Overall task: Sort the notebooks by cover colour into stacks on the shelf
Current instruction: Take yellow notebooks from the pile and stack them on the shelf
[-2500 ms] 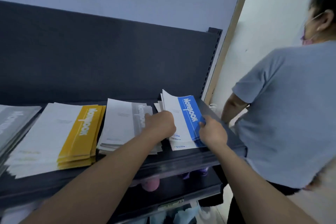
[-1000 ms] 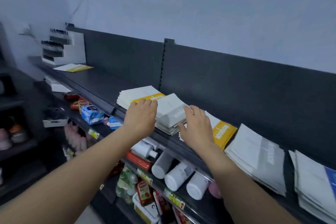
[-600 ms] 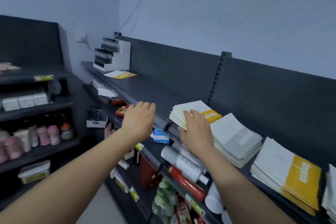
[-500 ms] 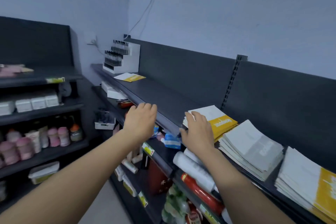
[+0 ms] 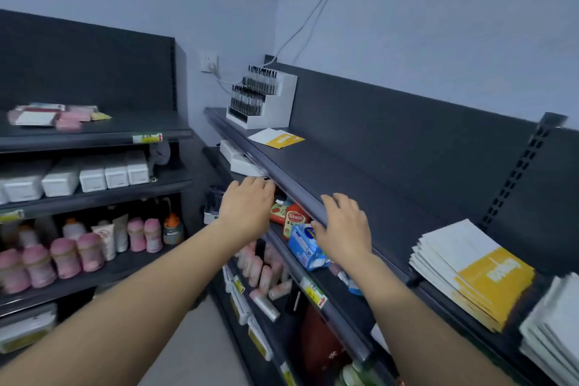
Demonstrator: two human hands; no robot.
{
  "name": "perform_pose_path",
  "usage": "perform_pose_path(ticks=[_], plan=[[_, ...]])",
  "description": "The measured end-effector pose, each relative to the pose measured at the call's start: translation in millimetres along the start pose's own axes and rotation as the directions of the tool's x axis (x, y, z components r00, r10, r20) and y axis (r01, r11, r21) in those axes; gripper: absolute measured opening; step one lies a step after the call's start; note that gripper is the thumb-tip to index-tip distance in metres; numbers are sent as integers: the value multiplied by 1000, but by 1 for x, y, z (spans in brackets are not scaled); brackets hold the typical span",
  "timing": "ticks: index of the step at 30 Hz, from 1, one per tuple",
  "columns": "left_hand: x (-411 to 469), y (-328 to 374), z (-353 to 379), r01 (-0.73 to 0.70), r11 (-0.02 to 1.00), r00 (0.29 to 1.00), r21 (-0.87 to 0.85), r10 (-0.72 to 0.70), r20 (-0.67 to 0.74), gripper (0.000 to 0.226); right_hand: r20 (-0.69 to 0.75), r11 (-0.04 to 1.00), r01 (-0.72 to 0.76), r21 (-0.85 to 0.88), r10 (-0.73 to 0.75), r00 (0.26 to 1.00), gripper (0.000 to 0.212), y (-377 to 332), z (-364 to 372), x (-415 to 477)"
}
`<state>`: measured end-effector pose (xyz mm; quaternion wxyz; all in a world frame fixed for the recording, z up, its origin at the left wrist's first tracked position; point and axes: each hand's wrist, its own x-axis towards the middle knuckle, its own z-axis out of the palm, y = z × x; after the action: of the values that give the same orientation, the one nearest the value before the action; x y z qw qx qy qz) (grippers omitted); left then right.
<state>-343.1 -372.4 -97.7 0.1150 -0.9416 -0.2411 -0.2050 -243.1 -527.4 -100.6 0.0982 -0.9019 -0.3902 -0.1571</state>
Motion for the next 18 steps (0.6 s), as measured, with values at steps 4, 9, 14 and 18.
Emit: perform_pose_path(ticks=[4, 9, 14, 18], plan=[[34, -20, 25, 13, 1000, 1000, -4, -13, 6, 36, 9, 1000, 19, 7, -19, 1000, 58, -10, 22, 48], [88, -40, 52, 19, 1000, 1000, 15, -19, 19, 35, 25, 1000, 26, 16, -26, 999, 58, -16, 47, 114], [143, -58, 75, 27, 1000, 999, 3, -27, 20, 35, 36, 999, 34, 25, -34, 999, 59, -18, 65, 182], [183, -72, 95, 50, 999, 998, -12, -49, 27, 34, 57, 999, 29, 24, -30, 998, 57, -16, 78, 228]])
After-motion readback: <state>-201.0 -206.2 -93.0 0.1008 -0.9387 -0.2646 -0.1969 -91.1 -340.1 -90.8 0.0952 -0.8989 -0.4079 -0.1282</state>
